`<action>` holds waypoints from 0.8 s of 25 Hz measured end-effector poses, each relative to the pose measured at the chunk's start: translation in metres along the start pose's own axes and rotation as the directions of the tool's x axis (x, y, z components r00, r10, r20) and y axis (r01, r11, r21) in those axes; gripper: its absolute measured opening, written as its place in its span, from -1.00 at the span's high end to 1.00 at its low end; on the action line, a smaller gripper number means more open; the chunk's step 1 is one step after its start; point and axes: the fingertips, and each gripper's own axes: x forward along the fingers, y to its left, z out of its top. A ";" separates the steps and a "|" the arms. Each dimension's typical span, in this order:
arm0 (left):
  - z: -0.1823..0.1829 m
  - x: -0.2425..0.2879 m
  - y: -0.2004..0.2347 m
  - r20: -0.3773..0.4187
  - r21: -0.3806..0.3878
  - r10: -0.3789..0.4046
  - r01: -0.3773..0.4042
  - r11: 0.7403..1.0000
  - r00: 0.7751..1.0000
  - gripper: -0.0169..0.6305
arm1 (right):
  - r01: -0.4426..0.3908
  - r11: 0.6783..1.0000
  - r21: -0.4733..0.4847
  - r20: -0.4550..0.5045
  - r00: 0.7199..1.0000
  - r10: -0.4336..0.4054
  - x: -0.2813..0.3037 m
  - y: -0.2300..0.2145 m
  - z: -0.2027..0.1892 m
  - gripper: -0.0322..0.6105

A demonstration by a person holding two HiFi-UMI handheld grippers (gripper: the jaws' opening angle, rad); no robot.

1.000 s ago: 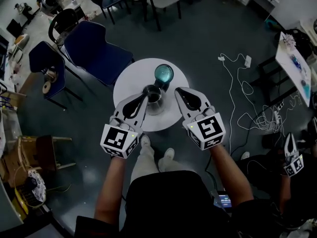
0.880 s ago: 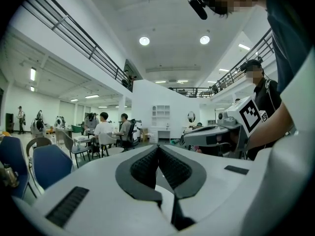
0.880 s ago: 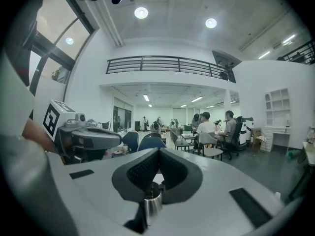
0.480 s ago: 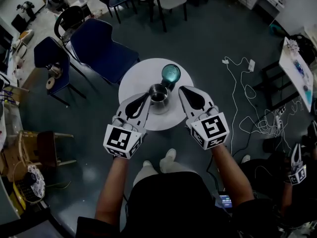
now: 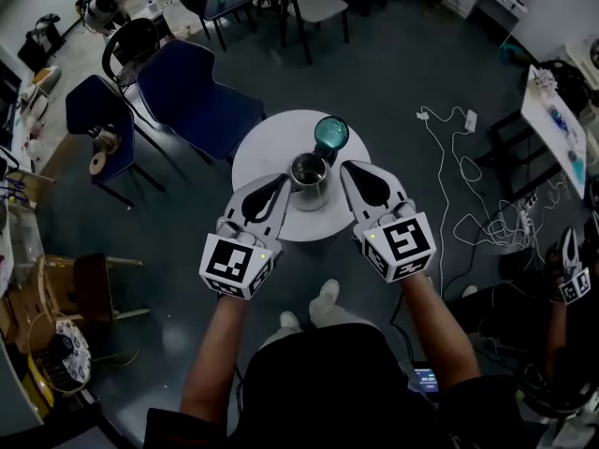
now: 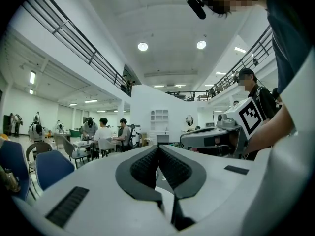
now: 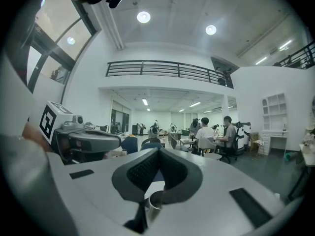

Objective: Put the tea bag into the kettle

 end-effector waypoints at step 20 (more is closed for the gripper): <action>0.020 -0.107 -0.048 0.048 0.030 -0.063 0.062 0.998 0.997 0.90 | 0.077 0.997 0.004 0.059 0.995 -0.077 -0.080 0.092 0.024 0.85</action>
